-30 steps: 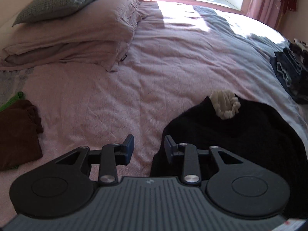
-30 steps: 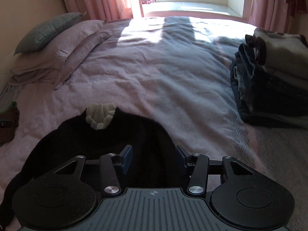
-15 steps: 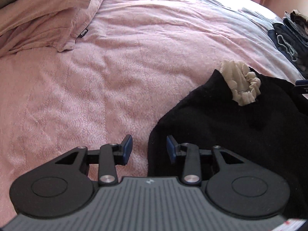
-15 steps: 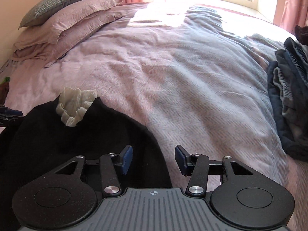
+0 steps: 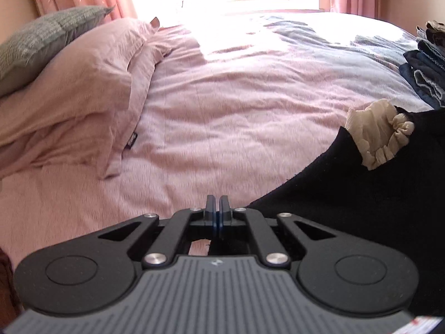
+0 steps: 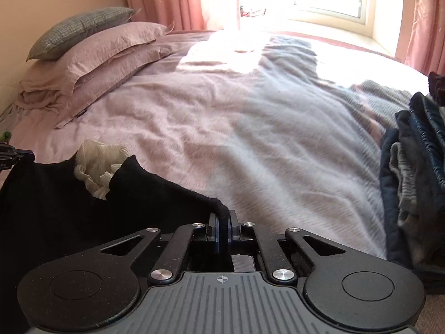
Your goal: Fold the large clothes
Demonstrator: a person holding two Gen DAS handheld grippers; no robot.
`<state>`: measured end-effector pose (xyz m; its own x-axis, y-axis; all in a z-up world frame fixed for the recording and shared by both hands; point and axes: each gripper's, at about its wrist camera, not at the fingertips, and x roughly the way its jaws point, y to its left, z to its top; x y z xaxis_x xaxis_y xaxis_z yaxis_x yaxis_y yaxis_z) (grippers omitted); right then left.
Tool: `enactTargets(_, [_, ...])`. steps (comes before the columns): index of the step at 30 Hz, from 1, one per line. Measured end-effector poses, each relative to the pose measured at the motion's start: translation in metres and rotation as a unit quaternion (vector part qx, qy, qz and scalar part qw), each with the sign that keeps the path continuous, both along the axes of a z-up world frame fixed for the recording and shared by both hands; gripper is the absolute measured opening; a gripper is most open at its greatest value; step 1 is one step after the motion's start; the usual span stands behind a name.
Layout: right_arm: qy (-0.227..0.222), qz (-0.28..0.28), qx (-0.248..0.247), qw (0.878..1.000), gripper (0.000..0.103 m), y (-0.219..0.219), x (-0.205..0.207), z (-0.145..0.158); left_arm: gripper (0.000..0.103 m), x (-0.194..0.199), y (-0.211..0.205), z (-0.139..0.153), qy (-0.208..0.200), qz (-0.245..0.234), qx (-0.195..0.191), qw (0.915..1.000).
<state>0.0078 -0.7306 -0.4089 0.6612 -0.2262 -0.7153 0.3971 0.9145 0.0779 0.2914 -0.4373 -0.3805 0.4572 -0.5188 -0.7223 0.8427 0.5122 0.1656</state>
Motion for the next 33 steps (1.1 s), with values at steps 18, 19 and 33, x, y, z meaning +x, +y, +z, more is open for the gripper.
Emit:
enactTargets(18, [0.063, -0.164, 0.143, 0.974, 0.054, 0.088, -0.247, 0.010, 0.020, -0.098, 0.182, 0.008, 0.141, 0.141, 0.004, 0.9799])
enactTargets(19, [0.075, -0.180, 0.158, 0.968, 0.054, 0.098, -0.271, 0.007, 0.020, -0.108, 0.200, 0.010, 0.154, 0.158, 0.006, 0.9754])
enactTargets(33, [-0.006, -0.298, 0.337, 0.893, 0.007, 0.166, -0.383, -0.034, 0.023, -0.205, 0.266, 0.016, 0.241, 0.247, -0.023, 0.9382])
